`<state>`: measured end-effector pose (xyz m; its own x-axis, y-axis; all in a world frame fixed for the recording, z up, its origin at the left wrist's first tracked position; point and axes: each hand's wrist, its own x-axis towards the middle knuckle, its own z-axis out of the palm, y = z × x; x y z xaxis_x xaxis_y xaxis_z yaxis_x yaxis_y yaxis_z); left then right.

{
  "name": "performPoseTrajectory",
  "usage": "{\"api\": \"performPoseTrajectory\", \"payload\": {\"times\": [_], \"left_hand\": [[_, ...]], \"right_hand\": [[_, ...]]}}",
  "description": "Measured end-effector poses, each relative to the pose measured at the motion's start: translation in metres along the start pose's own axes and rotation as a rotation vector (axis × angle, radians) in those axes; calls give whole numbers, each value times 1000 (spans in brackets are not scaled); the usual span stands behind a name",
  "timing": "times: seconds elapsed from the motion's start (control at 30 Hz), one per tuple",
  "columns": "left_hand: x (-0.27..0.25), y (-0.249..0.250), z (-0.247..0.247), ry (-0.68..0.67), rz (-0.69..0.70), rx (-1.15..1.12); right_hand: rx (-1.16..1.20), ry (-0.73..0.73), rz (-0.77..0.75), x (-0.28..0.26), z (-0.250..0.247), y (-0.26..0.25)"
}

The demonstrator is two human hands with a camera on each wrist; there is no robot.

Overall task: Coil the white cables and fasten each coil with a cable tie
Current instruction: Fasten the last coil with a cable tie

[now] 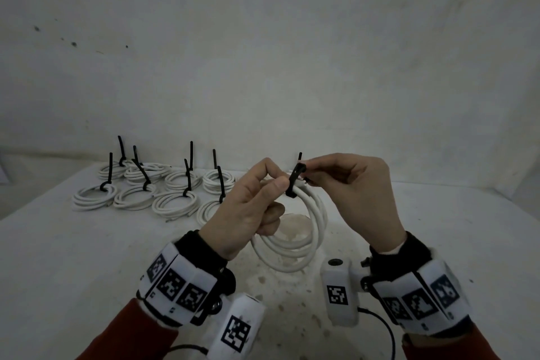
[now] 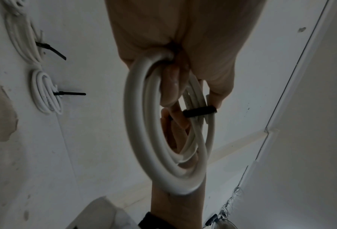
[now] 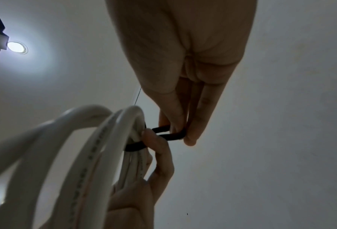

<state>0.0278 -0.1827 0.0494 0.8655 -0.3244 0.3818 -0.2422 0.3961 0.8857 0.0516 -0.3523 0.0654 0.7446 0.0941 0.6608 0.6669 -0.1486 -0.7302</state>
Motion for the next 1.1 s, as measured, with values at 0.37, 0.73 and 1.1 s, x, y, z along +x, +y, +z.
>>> {"api": "performPoseTrajectory", "payload": {"times": [0.37, 0.73, 1.1], "left_hand": [[2, -4, -1, 27, -8, 14], [3, -4, -5, 38, -30, 186], [4, -4, -9, 41, 67, 456]], "right_hand": [[-1, 39, -57, 0, -3, -3], [92, 2, -3, -3, 1, -11], [451, -91, 338, -1, -2, -13]]}}
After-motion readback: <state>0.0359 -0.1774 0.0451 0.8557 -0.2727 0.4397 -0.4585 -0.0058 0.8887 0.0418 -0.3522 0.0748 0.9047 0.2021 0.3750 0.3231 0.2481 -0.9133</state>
